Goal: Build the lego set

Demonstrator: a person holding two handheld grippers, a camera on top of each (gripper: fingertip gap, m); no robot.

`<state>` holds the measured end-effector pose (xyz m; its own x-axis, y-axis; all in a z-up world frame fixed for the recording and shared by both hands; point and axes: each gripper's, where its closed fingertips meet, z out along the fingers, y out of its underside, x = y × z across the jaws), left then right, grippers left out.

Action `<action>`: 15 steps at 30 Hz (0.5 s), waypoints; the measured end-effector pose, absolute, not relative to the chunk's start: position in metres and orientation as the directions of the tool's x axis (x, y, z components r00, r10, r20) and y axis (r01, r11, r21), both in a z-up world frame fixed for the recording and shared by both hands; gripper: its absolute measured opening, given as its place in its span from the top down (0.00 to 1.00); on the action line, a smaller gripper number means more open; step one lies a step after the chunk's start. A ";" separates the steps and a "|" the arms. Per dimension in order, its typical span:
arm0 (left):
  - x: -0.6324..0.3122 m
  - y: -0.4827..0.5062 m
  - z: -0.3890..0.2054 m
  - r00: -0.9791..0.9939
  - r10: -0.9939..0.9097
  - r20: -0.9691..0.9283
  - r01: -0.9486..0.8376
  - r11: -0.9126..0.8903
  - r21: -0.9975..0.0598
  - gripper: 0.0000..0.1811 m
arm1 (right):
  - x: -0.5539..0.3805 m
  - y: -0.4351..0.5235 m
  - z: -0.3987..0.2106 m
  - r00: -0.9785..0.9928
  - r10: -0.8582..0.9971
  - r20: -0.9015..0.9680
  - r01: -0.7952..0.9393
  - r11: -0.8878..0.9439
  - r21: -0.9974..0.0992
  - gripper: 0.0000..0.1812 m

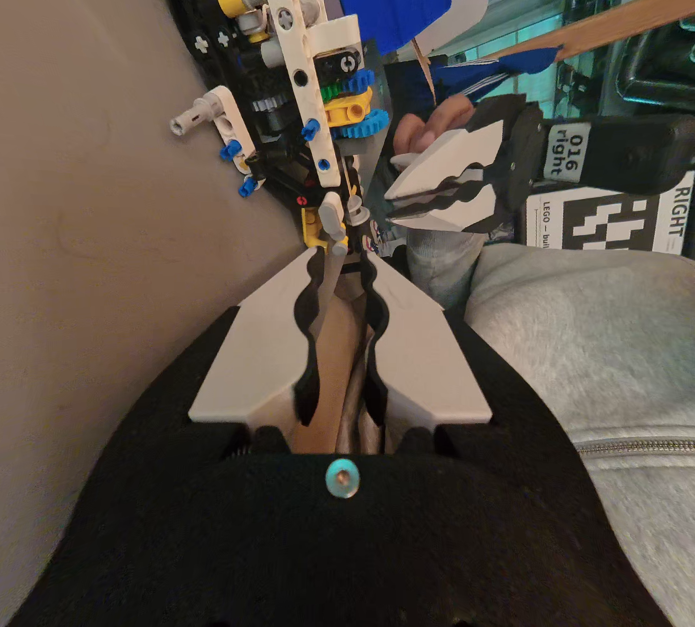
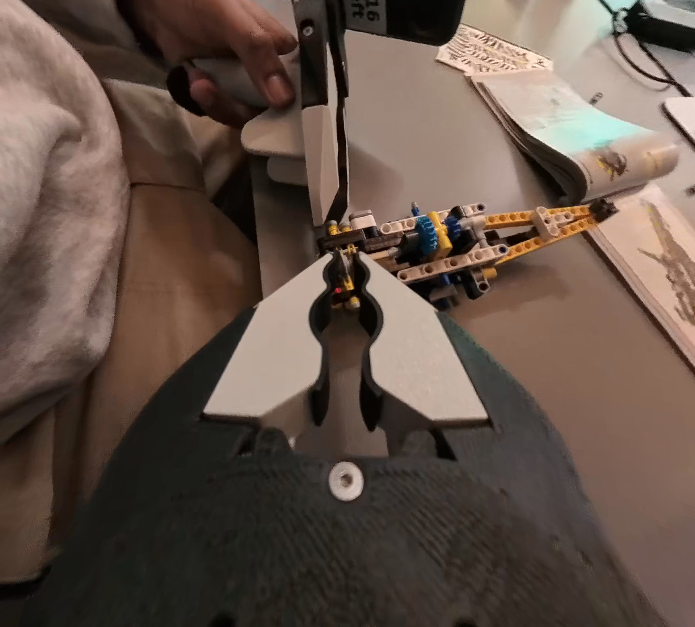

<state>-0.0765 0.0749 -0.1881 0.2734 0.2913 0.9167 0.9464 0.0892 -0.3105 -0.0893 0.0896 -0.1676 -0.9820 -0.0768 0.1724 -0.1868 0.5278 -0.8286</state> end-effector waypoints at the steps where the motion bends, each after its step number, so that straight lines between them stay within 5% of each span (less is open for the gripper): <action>1: -0.077 0.075 -0.188 0.269 0.287 0.919 0.948 0.093 -0.306 0.91 | -0.089 0.088 -0.169 -0.979 -0.104 0.173 -0.202 0.534 -0.821 0.97; 15: -0.078 0.074 -0.189 0.261 0.269 0.927 0.949 0.104 -0.298 0.97 | -0.089 0.085 -0.182 -0.986 -0.133 0.102 -0.160 0.557 -0.815 0.99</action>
